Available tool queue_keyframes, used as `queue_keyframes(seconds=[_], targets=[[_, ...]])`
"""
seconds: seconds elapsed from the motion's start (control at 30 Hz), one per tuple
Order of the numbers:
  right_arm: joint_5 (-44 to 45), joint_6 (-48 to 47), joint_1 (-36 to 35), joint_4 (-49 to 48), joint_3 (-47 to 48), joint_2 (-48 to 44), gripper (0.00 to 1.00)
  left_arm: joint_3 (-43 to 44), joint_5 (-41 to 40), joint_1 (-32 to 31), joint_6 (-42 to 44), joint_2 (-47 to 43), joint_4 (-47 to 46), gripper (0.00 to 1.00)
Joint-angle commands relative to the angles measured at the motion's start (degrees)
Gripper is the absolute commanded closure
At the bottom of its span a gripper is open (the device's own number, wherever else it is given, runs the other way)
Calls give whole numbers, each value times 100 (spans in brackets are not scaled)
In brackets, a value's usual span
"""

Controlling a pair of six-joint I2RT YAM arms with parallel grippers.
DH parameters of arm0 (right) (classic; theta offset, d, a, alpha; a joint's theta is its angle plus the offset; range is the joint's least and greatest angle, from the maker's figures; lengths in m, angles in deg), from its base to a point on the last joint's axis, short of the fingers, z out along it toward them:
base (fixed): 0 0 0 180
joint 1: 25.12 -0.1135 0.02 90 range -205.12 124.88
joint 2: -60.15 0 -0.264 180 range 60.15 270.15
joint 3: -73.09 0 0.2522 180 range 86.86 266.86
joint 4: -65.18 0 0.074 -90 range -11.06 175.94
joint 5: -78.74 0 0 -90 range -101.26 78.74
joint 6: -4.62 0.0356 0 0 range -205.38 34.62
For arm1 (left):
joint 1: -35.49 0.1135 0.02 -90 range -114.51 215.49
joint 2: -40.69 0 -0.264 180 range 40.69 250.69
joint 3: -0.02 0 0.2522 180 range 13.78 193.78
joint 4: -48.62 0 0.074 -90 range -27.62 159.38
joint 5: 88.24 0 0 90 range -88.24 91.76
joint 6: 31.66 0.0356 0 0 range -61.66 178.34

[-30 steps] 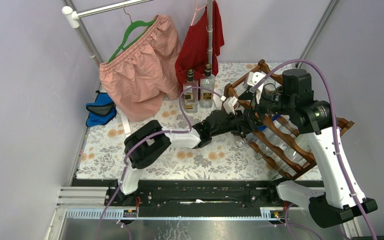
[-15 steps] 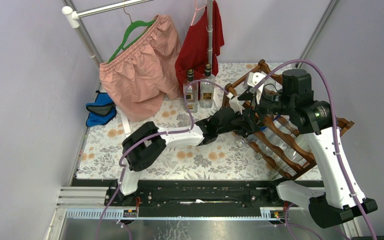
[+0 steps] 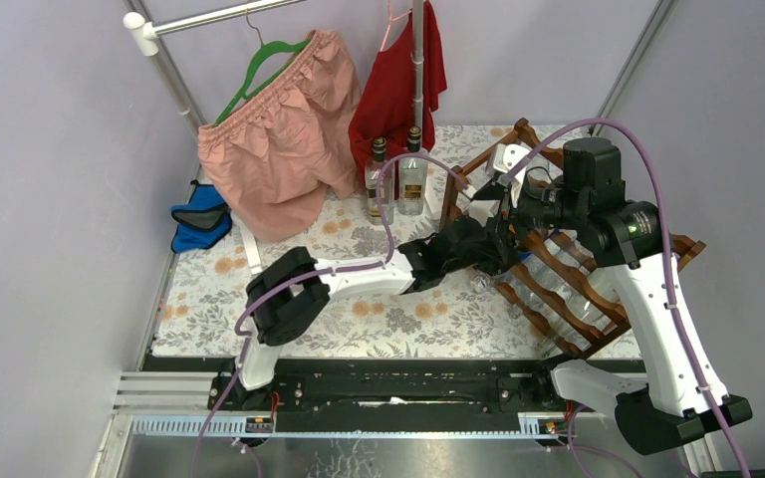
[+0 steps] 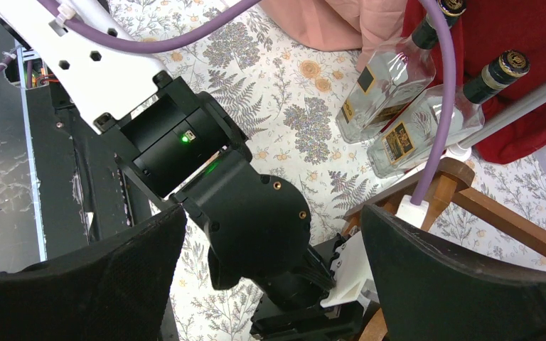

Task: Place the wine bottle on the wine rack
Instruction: Place the wine bottle in the wine rack.

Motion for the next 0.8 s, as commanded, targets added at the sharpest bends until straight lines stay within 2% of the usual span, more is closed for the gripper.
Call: queue_keyframes(seconds=[0.0,0.5,0.77], targets=[[-168,83,53,-221,16,-101,0,514,-619,-110,633,-234,-255,100],[-192,94,72,-219,-22,-128,0,695,-1489,-415,1650,-138,-83,100],[-210,98,80,-218,-27,-128,0,830,-1505,-450,1814,-69,125,96]])
